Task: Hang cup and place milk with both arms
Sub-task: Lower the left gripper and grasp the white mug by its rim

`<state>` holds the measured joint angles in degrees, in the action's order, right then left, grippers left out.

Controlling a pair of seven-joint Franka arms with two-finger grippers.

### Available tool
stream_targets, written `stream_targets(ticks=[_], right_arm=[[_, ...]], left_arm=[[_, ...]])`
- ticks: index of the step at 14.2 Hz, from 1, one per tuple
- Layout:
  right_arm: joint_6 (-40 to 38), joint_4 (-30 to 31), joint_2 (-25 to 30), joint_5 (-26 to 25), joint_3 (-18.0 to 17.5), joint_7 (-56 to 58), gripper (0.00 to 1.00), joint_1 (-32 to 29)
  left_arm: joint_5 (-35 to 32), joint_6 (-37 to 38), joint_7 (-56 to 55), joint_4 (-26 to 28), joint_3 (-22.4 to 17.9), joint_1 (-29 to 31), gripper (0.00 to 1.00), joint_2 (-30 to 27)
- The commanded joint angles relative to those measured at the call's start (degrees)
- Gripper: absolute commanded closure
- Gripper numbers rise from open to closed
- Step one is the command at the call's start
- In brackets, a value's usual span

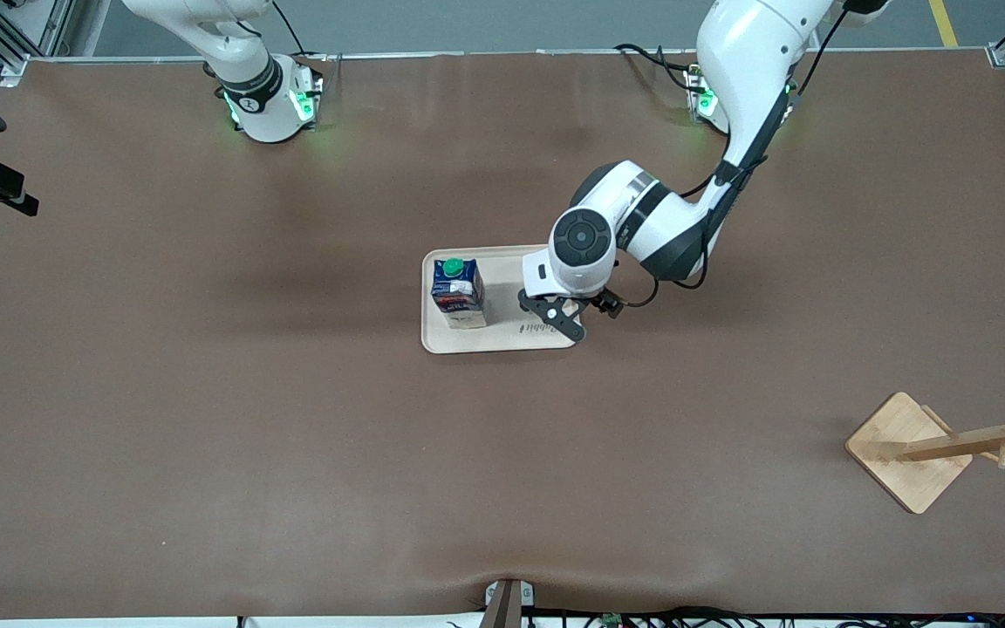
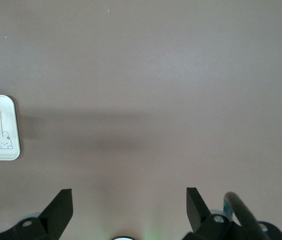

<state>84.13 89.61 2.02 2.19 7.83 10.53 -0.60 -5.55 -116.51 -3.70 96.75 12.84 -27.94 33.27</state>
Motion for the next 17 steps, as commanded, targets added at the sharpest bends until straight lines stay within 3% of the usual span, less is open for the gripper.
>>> stream_targets(ticks=[1,3,8,12,15,17], right_arm=[[-0.81,-1.54,-0.79,0.98,-0.63,0.89,0.0,-1.25],[-0.81,-1.28,-1.83,0.89,-0.63,0.89,0.0,-1.07],[-0.98,-1.63,-5.08,0.19,-0.71,0.98,0.0,-1.16],[-0.89,-1.46,-7.82,1.06,-0.63,0.98,0.0,-3.62],[-0.98,-1.46,-7.91,1.07,-0.63,0.98,0.0,-3.71],[-0.9,-1.37,-7.99,1.07,-0.63,0.98,0.0,-3.71]], left_arm=[[-1.39,-0.82,0.8,-0.77,-0.09,-0.53,0.0,0.74],[-1.48,-3.1,0.8,-0.68,-0.09,-1.06,0.01,2.05],[-1.65,-4.96,0.89,-0.86,-0.09,-2.29,0.33,3.64],[-1.65,-6.27,0.89,-0.95,-0.09,-3.43,0.65,4.17],[-1.65,-6.28,0.8,-0.95,-0.09,-3.7,1.0,4.17],[-1.65,-6.1,0.63,-1.03,-0.18,-3.79,1.0,3.82]])
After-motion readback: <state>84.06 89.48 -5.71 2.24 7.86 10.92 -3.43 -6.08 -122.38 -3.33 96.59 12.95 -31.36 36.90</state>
